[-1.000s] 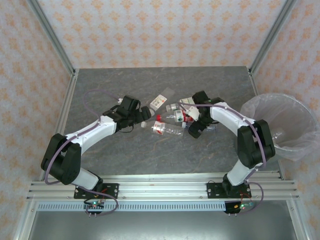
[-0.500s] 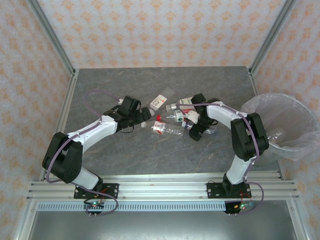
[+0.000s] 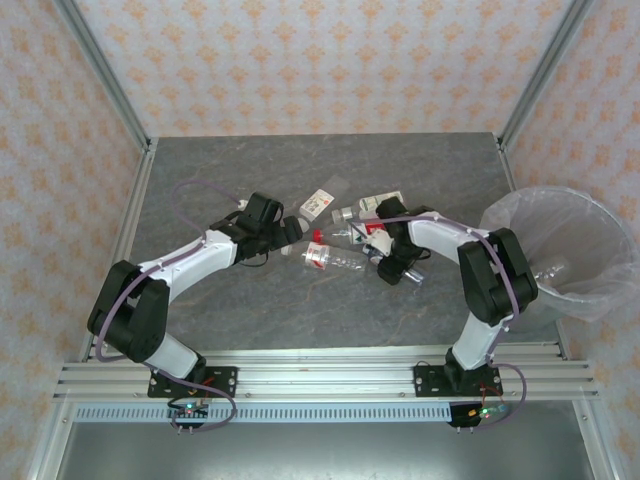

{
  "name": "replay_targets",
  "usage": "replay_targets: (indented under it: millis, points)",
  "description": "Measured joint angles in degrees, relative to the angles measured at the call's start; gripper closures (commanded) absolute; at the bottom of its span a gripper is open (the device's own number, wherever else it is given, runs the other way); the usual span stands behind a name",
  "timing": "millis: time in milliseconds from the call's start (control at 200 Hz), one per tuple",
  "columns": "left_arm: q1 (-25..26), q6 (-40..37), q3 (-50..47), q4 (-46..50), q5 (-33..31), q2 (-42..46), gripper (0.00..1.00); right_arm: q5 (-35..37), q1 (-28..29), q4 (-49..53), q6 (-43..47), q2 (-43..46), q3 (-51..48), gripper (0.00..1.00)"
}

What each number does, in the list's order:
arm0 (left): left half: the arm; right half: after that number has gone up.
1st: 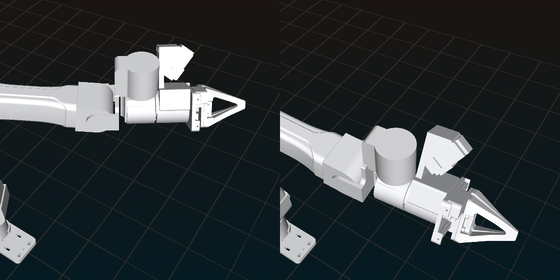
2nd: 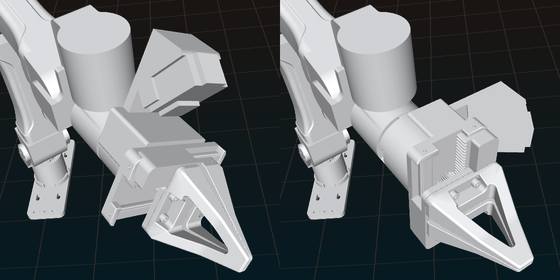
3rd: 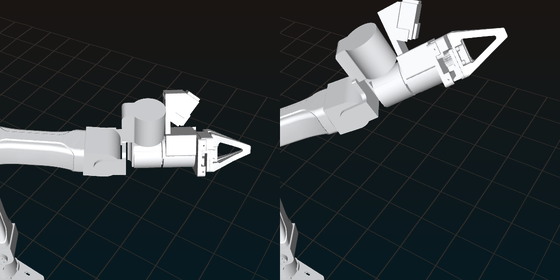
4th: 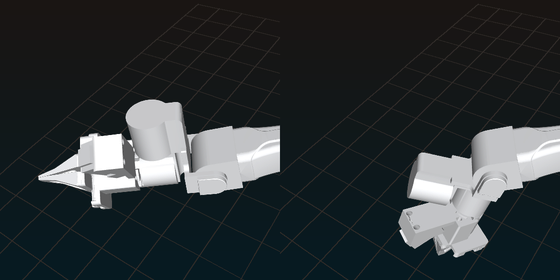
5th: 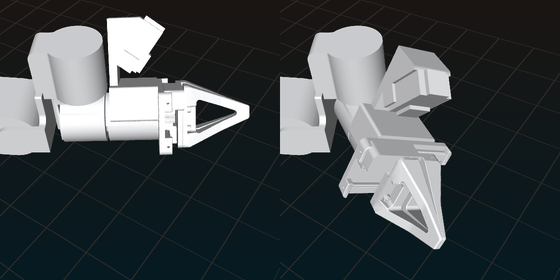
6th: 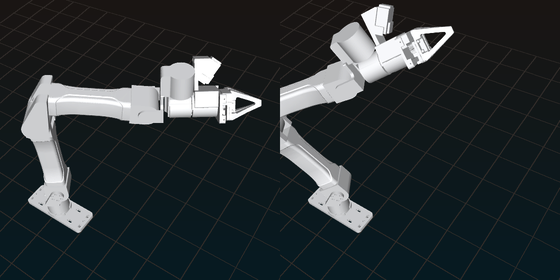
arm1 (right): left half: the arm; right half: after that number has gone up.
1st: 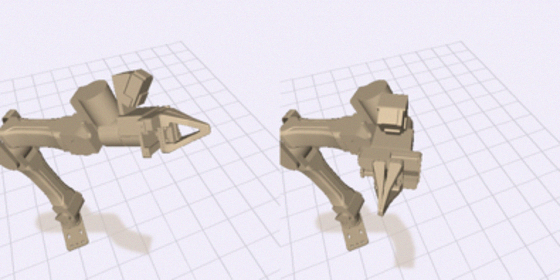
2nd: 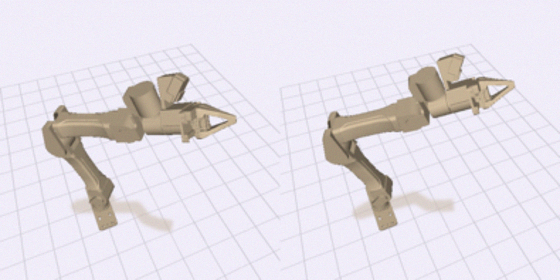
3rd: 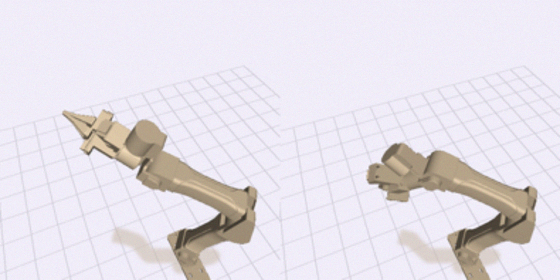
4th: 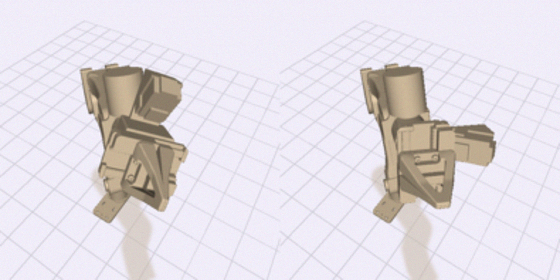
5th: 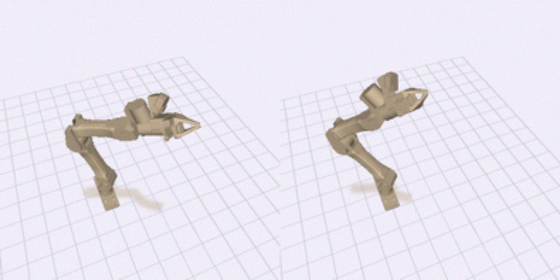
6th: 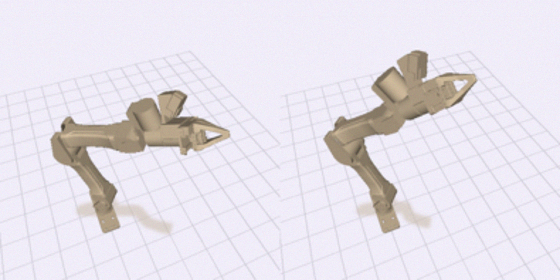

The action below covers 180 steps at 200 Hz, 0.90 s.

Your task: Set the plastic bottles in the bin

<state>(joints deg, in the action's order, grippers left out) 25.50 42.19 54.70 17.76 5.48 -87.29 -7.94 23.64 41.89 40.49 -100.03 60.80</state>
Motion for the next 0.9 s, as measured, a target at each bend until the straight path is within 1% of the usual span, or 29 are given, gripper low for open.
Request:
replay_targets:
  millis: [65, 200, 425, 586, 691, 901]
  points:
    - [0.0, 0.0, 0.0, 0.0, 0.0, 0.0, 0.0, 0.5, 0.39, -0.42, 0.15, -0.11, 0.0, 0.32]
    - [0.0, 0.0, 0.0, 0.0, 0.0, 0.0, 0.0, 1.6, 1.31, -0.33, 1.25, -0.98, 0.35, 0.32]
    - [0.0, 0.0, 0.0, 0.02, 0.0, 0.0, 0.0, 2.6, 2.27, 0.04, 2.78, -1.09, 0.44, 0.43]
    - [0.0, 0.0, 0.0, 0.02, 0.0, 0.0, 0.0, 2.69, 2.38, 0.17, 2.62, -0.7, 0.37, 0.47]
    - [0.0, 0.0, 0.0, 0.02, 0.0, 0.0, 0.0, 3.08, 2.45, -0.07, 2.21, 0.07, -0.26, 0.51]
    - [0.0, 0.0, 0.0, 0.02, 0.0, 0.0, 0.0, 5.53, 2.43, -0.02, 0.2, 1.86, -2.1, 0.56]
